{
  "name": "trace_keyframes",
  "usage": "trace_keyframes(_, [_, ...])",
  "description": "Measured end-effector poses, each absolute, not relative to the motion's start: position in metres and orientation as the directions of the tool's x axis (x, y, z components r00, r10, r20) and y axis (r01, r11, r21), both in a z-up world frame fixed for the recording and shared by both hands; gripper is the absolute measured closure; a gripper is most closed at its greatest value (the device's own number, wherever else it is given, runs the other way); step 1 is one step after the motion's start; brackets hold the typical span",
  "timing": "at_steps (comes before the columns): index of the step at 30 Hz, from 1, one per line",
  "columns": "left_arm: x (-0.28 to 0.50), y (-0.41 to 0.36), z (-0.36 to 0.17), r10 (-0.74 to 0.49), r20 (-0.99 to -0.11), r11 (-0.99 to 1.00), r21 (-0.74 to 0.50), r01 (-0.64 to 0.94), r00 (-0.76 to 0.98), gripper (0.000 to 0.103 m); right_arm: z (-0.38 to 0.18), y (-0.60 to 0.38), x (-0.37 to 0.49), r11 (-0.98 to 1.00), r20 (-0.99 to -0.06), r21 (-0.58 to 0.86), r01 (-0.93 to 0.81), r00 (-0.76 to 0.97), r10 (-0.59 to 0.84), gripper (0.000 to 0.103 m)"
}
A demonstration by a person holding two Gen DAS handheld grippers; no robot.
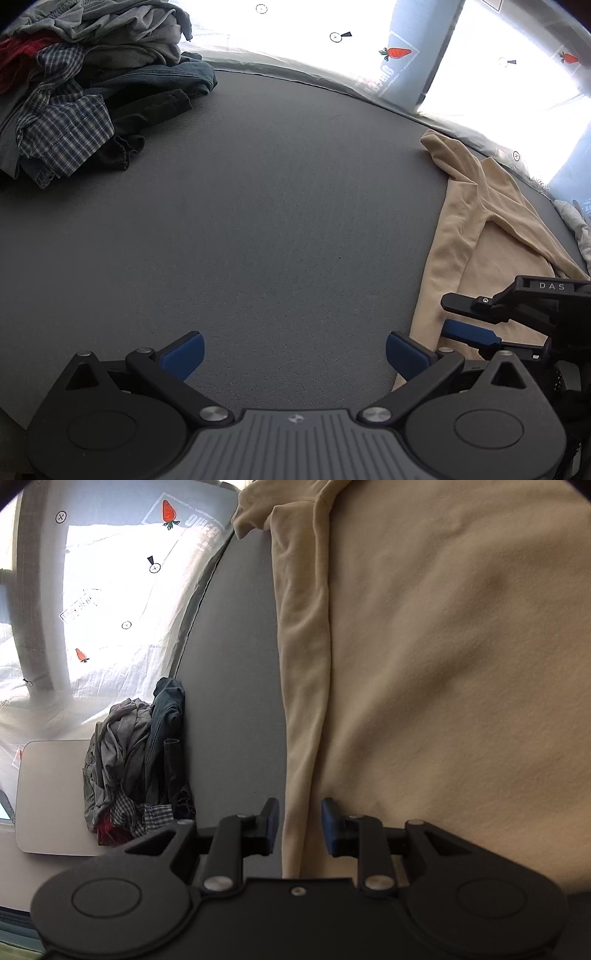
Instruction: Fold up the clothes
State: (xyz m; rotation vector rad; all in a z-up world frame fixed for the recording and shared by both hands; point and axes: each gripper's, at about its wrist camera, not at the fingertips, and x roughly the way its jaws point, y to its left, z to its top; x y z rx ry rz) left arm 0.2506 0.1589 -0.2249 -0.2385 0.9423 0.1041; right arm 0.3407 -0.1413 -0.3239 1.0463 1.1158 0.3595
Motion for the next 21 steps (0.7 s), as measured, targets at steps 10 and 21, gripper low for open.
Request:
trace_keyframes(10, [0.257,0.169,-0.225,-0.025,-0.804,0.967,-0.17,-0.188,0.594,0.0,-0.302,-0.134,0.342,0.588,-0.554,0.804,0.094,0.479,0.681,0.1])
trace_keyframes(21, [0.29,0.116,-0.23,-0.163,-0.791,0.979,-0.204,-0.003,0.589,0.0,-0.281,-0.199,0.321,0.691,-0.615,0.71,0.133,0.595,0.517,0.1])
